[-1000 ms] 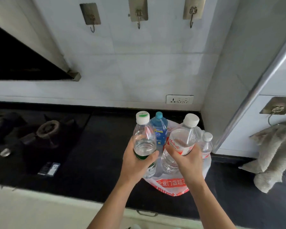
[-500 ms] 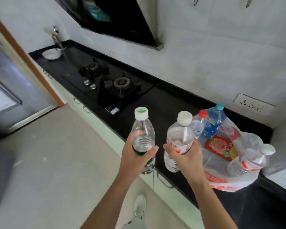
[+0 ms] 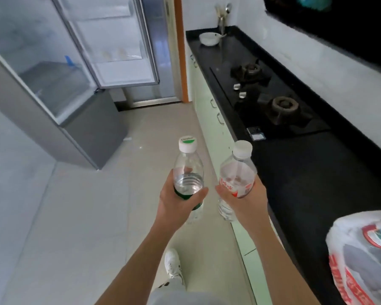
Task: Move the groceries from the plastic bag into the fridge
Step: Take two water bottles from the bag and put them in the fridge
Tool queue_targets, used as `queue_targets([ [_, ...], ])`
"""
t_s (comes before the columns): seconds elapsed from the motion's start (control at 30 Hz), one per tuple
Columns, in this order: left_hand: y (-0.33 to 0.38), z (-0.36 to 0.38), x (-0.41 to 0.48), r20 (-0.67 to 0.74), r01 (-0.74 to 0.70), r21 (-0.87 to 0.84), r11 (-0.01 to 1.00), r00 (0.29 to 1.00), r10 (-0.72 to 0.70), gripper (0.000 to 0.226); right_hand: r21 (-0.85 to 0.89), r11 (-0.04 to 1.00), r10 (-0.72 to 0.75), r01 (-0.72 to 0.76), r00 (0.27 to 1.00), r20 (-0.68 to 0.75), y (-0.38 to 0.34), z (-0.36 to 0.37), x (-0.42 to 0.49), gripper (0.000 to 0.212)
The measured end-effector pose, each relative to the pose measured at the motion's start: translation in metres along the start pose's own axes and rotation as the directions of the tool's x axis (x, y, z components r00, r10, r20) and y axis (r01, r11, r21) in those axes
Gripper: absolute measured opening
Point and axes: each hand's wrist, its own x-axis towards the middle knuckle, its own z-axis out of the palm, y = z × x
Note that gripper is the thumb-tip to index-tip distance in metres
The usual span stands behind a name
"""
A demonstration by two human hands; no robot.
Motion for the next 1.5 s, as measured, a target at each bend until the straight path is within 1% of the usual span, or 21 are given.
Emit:
queue_targets([
  [0.17,-0.024,-0.058,0.027,-0.150,0.049,0.003,0.999,0.988,-0.048,0.047,0.014,1.000,-0.014,0.012,0.989,0.149,-0.009,0.070,0.023,0.051],
  [0.33,-0.047,-0.119,0.071,-0.256,0.072,-0.002,0.997,0.964,-0.070,0.045,0.035,0.999,-0.021,0.014,0.974,0.226,-0.027,0.149,0.054,0.049],
  [0.47,-0.065,-0.167,0.113,-0.299,0.087,-0.007,0.996,0.951,-0.085,0.049,0.042,0.999,-0.032,0.021,0.962,0.271,-0.041,0.211,0.080,0.050],
  [0.63,-0.076,-0.214,0.151,-0.327,0.071,-0.013,0.997,0.942,-0.071,0.048,0.047,0.999,-0.034,0.020,0.948,0.316,-0.053,0.271,0.104,0.048],
  [0.77,-0.085,-0.247,0.174,-0.359,0.059,0.002,0.998,0.932,-0.054,0.046,0.076,0.997,-0.027,0.000,0.936,0.352,-0.062,0.311,0.118,0.052],
  [0.97,-0.100,-0.271,0.208,-0.409,0.067,0.006,0.998,0.911,-0.059,0.049,0.080,0.997,-0.034,0.003,0.922,0.385,-0.062,0.352,0.148,0.053],
  [1.13,-0.108,-0.282,0.249,-0.434,0.080,0.004,0.997,0.898,-0.070,0.049,0.087,0.996,-0.049,0.013,0.905,0.423,-0.060,0.383,0.190,0.053],
  [1.4,-0.097,-0.289,0.358,-0.494,0.059,0.022,0.998,0.868,-0.040,0.042,0.112,0.992,-0.106,0.056,0.854,0.509,-0.075,0.432,0.302,0.060],
  [1.5,-0.091,-0.288,0.403,-0.513,0.064,0.007,0.998,0.857,-0.051,0.052,0.125,0.989,-0.135,0.079,0.832,0.539,-0.086,0.448,0.351,0.066],
])
